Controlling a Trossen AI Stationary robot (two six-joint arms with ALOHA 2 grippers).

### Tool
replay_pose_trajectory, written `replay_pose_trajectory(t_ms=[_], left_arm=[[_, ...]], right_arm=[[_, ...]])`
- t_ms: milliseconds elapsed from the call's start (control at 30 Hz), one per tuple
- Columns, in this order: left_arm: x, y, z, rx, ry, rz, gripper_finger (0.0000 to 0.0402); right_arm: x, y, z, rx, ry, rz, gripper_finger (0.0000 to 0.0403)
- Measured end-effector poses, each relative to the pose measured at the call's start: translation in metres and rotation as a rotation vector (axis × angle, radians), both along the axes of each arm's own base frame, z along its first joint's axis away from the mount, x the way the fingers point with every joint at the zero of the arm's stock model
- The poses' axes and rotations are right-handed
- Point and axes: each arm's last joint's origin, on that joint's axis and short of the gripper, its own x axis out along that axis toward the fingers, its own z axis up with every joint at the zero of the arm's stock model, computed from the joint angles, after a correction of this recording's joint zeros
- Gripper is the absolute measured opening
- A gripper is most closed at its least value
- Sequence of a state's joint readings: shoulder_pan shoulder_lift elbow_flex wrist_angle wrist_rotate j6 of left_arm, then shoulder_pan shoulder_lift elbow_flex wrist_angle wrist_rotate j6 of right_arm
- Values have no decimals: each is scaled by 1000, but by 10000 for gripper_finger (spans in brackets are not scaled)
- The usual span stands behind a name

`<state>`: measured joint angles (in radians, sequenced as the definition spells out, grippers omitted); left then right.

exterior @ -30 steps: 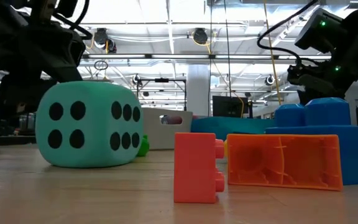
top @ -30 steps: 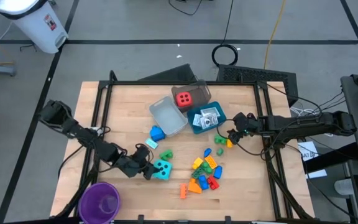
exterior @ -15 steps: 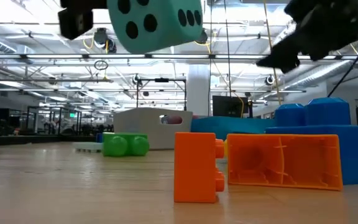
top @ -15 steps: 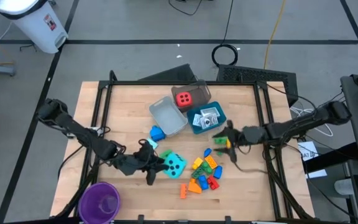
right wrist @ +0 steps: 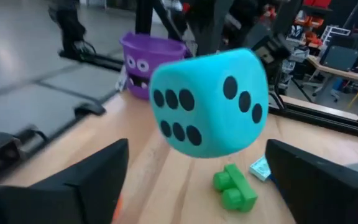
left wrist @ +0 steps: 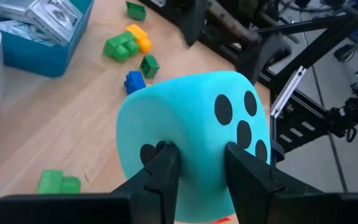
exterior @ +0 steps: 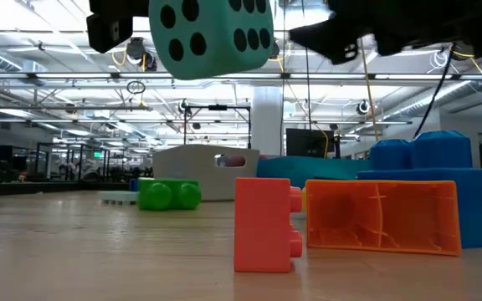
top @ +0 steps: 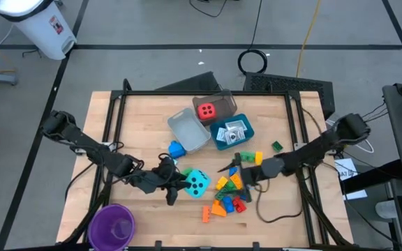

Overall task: Pick & Place Toys
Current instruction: Put the blue dice into the black bin

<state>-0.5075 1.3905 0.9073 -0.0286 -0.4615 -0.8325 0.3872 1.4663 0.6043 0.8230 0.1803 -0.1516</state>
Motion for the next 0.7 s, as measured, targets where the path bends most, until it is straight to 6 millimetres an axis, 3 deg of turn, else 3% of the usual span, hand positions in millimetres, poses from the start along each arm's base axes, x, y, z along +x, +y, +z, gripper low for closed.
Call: replay_pose_trajectory(t_ms=[200,433,533,700], left_arm=[[0,0,0,-8,3,-11,118],[0,0,0,0,6,-20,119],[0,0,0,4,11,-21,119],[-1,0,-1,9,17,-21,119]], right_arm=[[39,2,6,-138,-13,-22,398],[72,0,0,-99,21,23,385],[78,1,-4,-113,24,29,353],[79,3,-7,-116,11,30,247]])
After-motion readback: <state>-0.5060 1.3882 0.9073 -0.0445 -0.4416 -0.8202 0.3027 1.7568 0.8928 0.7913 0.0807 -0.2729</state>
